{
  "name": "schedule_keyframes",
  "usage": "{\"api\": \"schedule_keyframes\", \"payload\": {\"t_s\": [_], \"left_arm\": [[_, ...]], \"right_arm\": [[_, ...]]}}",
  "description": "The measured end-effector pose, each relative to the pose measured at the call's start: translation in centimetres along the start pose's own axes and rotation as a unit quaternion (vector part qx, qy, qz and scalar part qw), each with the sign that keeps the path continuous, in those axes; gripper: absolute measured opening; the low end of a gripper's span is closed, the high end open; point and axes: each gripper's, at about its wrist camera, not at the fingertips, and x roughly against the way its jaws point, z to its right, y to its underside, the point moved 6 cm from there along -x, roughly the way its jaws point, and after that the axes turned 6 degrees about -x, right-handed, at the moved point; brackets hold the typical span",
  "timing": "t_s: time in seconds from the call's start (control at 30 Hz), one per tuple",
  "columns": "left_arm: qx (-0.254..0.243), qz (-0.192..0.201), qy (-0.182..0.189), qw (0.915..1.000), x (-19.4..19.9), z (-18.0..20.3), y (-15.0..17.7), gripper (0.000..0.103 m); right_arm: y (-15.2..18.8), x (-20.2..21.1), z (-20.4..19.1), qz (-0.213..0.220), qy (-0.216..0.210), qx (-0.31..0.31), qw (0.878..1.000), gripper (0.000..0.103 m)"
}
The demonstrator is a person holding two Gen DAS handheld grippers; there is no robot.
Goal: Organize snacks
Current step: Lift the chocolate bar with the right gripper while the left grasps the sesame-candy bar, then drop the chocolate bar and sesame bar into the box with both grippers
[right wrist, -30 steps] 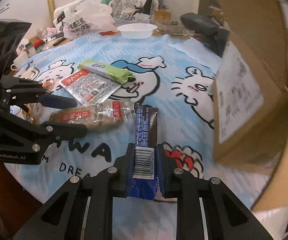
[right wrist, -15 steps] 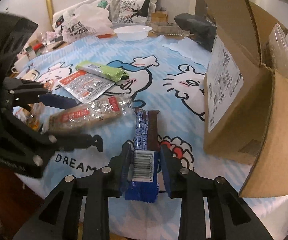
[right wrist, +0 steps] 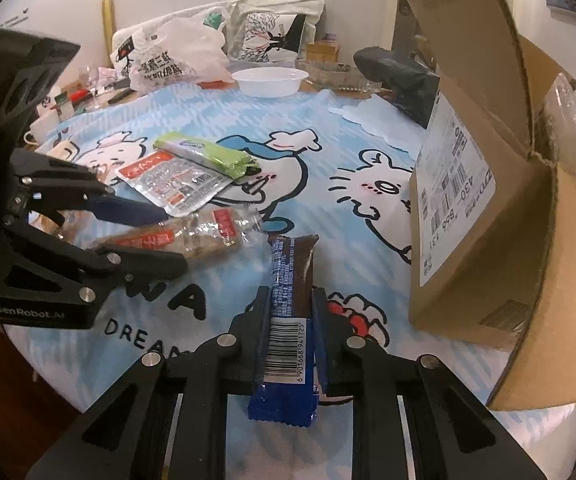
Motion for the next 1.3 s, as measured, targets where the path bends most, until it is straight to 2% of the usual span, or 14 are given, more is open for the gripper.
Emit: {"api": "schedule_keyframes", "payload": {"t_s": [0.13,0.27,0.43,0.6,0.83,0.97,1.07,1.3], "left_arm": [[0.007,0.020,-0.006,0.9998,2.2,-0.3,-0.7,0.038],[0.021,0.044,-0.027,0.9984,5.2,-1.4,-1.4,0.038],[0.053,0.084,-0.054,0.9935,10.0,-3.6,-1.7,0.038],[0.067,0.113,-0.078,0.9882,13.5,-5.0,-2.2,0.038],[0.037,0.158,-0.092,0.9824,18.5,-3.5,-6.6,0.038],[0.012,0.182,-0.081,0.9800,19.9,-1.0,-10.5,0.038],[-0.013,0.189,-0.061,0.9800,19.3,1.8,-13.8,0.038],[-0.051,0.165,-0.006,0.9849,14.1,8.0,-20.6,0.038]], "right_arm": [[-0.7,1.6,-0.6,0.015,-0.011,0.005,1.000,0.014],[-2.2,3.9,-2.1,0.035,-0.036,0.016,0.999,0.014],[-4.4,6.3,-4.1,0.057,-0.064,0.033,0.996,0.014],[-6.5,8.4,-5.6,0.084,-0.067,0.050,0.993,0.014],[-10.0,13.6,-5.7,0.143,-0.066,0.069,0.985,0.014],[-12.0,16.0,-3.3,0.175,-0.041,0.063,0.982,0.014],[-12.5,17.1,0.0,0.184,-0.016,0.042,0.982,0.014],[-11.6,15.9,9.2,0.156,0.039,-0.022,0.987,0.014]]}}
